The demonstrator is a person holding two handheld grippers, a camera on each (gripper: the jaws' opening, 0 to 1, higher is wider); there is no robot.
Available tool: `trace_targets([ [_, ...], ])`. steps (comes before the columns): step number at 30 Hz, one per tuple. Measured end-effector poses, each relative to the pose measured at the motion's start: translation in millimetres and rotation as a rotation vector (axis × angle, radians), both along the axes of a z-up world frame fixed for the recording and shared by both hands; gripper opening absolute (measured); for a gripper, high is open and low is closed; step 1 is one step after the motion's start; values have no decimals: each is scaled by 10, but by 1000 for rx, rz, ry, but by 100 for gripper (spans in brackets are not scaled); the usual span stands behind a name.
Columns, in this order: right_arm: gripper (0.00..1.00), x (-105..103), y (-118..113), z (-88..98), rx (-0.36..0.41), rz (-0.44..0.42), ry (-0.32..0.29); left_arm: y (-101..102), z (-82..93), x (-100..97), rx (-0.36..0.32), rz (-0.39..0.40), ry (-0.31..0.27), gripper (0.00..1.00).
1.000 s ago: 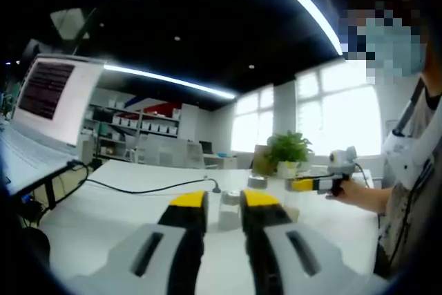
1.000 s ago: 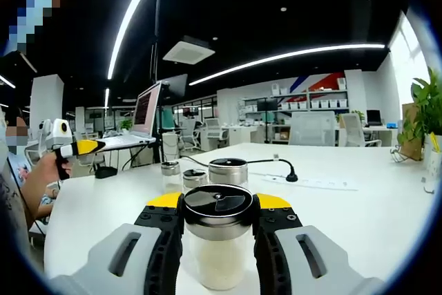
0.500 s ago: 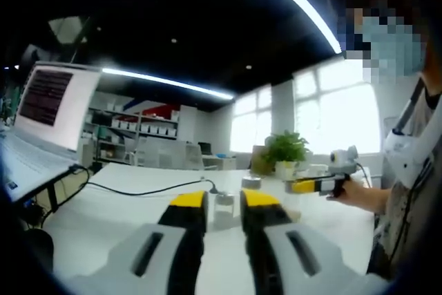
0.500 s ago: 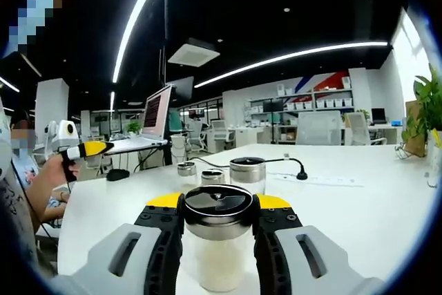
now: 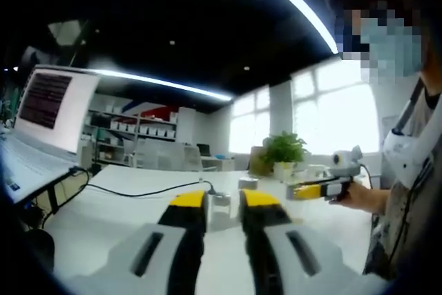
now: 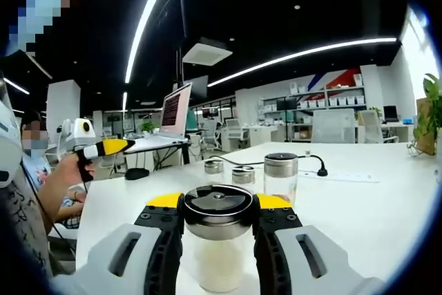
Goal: Rotate the seasoning bottle until the label or dispensing opening points toward the visible target arrow and the bottle remains upright within the marked orientation range
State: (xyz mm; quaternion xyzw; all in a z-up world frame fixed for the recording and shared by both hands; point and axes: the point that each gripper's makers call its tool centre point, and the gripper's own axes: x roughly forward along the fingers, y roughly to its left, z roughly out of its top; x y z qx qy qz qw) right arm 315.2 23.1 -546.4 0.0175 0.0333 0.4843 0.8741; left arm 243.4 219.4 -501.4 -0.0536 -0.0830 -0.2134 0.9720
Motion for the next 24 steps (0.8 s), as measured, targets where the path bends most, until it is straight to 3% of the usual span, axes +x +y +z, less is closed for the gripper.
trace_targets([
  [16, 38, -209, 65, -27, -21, 38, -18, -14, -6, 19, -8, -12, -6, 20],
  [24, 38, -248, 44, -31, -12, 37, -37, -195, 5, -18, 17, -46, 0, 20],
])
